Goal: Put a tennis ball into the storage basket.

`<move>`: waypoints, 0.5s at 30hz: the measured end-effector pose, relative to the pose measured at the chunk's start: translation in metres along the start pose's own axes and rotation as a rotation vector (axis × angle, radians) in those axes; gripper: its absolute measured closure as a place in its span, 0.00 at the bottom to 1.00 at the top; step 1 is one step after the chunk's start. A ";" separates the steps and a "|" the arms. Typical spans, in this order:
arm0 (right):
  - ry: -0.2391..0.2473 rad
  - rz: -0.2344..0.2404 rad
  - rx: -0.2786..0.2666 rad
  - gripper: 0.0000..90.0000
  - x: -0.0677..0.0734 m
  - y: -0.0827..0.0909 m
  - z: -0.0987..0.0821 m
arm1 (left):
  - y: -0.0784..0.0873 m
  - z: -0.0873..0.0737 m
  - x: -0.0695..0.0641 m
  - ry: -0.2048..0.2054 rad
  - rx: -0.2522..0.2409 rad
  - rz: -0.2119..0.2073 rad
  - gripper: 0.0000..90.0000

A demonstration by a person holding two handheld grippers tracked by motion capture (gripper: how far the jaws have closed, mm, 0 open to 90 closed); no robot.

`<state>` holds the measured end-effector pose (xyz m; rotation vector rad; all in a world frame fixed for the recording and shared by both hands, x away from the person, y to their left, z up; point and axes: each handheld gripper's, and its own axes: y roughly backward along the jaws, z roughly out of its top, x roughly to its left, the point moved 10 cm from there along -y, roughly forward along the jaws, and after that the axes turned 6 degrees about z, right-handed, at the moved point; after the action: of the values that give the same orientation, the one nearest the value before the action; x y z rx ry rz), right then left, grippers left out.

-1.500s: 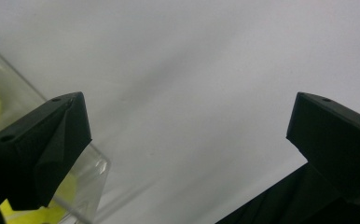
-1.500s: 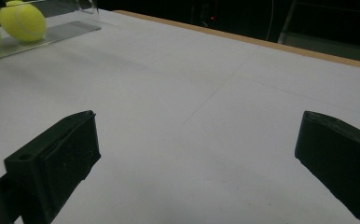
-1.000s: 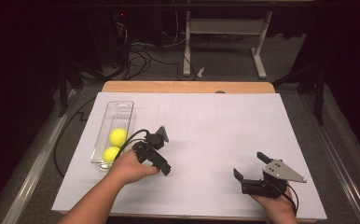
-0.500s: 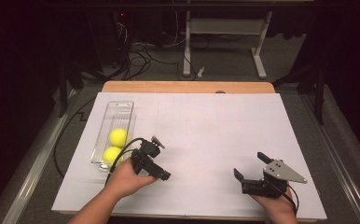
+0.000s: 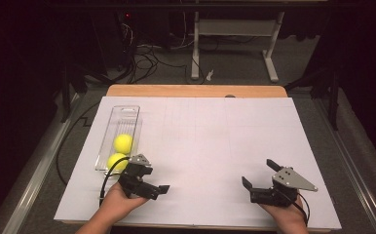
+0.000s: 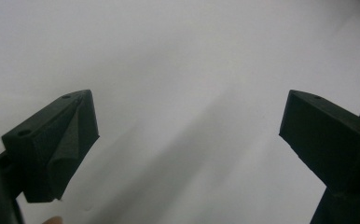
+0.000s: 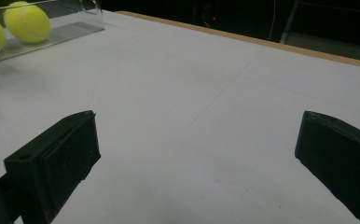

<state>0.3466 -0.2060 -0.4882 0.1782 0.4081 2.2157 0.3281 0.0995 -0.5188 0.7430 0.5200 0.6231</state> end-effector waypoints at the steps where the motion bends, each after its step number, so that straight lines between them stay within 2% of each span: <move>1: 0.000 0.002 0.000 0.01 0.001 0.000 0.000 | -0.001 0.000 -0.001 -0.001 -0.008 -0.005 0.07; 7: 0.002 0.005 0.004 0.01 0.003 -0.003 0.000 | -0.004 0.002 -0.007 -0.031 -0.071 -0.040 0.09; 10: 0.001 0.004 0.006 0.01 0.003 -0.004 -0.001 | -0.009 0.002 -0.008 -0.054 -0.082 -0.009 0.09; 13: -0.001 0.001 0.008 0.01 0.002 -0.004 -0.001 | -0.010 0.002 -0.010 -0.070 -0.091 -0.013 0.09; 15: -0.001 -0.002 0.009 0.01 0.001 -0.004 -0.001 | -0.009 0.004 -0.012 -0.074 -0.116 -0.012 0.07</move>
<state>0.3484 -0.2028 -0.4906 0.1835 0.4178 2.2122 0.3257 0.0846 -0.5203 0.6502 0.4165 0.6077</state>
